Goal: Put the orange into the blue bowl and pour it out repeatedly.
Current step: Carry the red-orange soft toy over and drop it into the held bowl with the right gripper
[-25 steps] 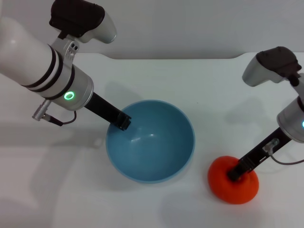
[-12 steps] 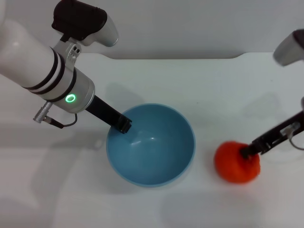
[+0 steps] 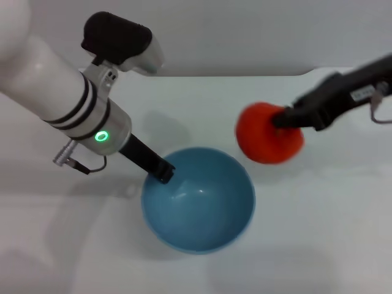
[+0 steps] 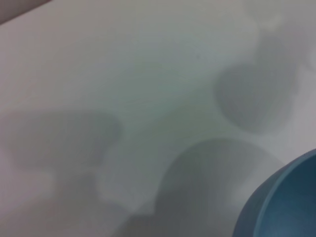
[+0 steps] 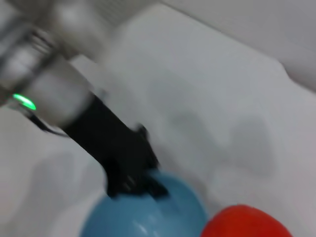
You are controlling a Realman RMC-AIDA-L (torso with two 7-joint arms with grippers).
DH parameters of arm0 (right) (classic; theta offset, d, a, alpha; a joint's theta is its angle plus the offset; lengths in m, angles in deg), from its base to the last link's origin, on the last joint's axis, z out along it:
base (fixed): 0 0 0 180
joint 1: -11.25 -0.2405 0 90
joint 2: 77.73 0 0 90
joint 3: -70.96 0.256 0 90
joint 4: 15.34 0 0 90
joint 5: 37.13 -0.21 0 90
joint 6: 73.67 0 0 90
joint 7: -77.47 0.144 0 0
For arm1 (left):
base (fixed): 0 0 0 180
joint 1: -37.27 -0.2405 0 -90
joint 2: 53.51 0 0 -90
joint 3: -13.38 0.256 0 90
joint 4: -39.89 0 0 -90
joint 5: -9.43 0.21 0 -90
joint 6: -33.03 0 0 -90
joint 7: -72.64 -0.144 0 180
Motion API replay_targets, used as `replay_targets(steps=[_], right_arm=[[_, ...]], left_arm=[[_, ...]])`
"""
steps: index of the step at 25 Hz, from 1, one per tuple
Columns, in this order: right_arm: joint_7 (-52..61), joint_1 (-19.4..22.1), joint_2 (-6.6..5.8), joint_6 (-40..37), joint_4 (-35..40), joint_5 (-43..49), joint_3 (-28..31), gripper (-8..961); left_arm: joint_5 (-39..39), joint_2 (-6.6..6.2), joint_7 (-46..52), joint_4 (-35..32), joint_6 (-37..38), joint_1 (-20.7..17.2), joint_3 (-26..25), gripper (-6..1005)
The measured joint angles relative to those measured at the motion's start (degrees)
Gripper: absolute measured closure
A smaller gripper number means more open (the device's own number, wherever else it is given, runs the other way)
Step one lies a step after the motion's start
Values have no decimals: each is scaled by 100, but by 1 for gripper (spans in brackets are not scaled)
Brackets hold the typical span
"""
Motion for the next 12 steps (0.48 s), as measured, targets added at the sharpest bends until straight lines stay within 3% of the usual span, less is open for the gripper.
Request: replay_targets(steps=[4, 12], right_arm=[[-39, -180, 15, 189, 28, -544, -484, 892], [33, -337, 18, 298, -471, -312, -1313, 856]], left_arm=[[-11, 8, 23, 42, -104, 58, 95, 1001], [-129, 7, 25, 13, -179, 99, 89, 1000]])
